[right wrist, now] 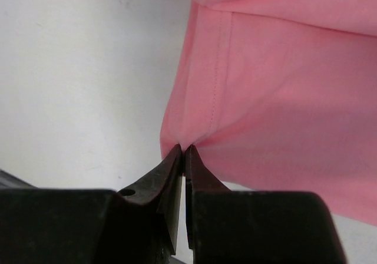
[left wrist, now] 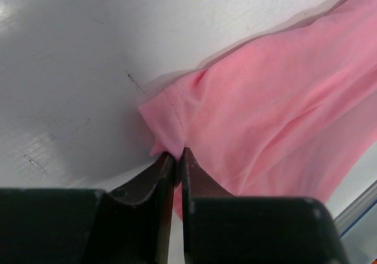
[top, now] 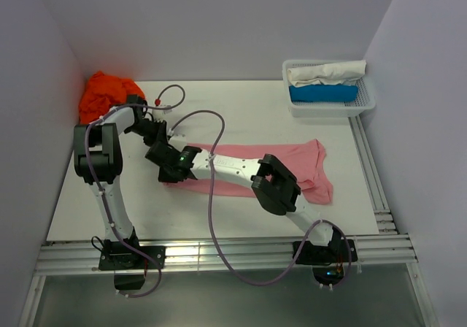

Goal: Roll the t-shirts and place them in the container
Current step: Roll the tshirt

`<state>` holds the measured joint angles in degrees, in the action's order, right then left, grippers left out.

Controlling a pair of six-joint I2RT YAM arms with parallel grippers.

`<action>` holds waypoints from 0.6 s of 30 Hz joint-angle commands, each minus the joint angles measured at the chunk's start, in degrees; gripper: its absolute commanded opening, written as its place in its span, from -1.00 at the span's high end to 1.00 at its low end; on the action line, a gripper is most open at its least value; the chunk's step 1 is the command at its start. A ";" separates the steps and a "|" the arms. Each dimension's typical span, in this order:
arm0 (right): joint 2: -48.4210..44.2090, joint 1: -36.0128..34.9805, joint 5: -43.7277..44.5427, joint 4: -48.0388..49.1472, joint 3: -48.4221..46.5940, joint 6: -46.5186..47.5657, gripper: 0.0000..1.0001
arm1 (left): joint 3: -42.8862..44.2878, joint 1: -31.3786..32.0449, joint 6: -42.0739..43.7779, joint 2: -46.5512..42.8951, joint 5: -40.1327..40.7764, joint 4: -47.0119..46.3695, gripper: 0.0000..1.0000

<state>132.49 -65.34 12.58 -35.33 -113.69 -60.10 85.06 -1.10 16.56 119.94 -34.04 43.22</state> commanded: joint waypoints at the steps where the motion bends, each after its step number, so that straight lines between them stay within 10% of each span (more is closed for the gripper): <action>1: -4.95 0.39 0.17 3.51 1.80 0.59 0.82 | 2.31 0.66 -1.09 -2.78 2.13 0.99 0.72; 18: -12.69 1.00 3.33 8.08 16.30 -3.53 0.89 | 6.26 9.54 -3.37 -2.78 8.11 2.04 0.73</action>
<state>125.56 -64.77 13.65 -30.30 -99.00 -62.02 88.86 7.44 14.15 119.83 -27.51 44.66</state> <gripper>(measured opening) 0.065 0.138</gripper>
